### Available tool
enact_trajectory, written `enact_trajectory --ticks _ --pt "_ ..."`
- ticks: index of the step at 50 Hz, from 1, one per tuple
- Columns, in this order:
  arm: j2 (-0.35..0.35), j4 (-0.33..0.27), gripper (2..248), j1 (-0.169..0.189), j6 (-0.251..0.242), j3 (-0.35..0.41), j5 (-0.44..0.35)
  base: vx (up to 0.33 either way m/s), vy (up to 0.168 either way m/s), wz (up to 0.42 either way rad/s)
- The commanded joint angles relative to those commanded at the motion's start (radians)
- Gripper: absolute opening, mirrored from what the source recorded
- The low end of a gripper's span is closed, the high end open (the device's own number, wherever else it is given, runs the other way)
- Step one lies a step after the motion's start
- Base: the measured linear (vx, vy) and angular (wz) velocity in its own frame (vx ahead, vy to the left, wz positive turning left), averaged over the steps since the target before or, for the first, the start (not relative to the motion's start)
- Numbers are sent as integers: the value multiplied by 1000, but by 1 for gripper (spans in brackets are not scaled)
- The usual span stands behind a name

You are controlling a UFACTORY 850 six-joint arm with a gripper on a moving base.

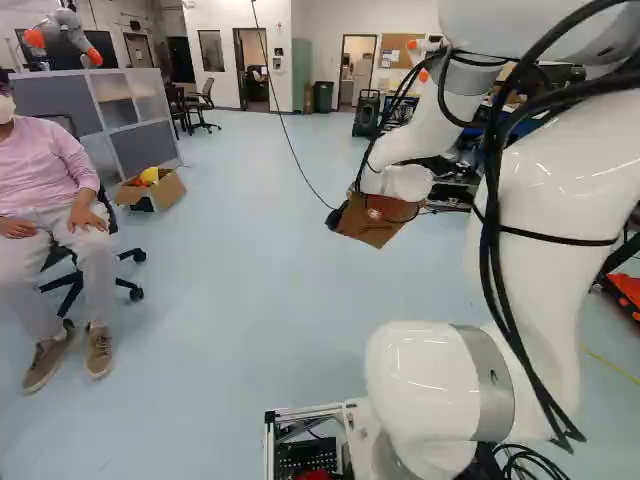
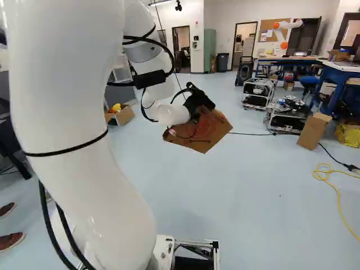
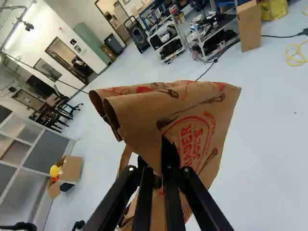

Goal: Pick up the grocery bag from the ground

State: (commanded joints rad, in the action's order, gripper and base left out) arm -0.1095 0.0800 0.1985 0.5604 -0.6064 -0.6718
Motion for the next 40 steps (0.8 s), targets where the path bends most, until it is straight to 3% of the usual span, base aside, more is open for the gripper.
enact_trajectory --ticks 40 --pt "238 -49 26 -121 -343 318 -123 0 0 0"
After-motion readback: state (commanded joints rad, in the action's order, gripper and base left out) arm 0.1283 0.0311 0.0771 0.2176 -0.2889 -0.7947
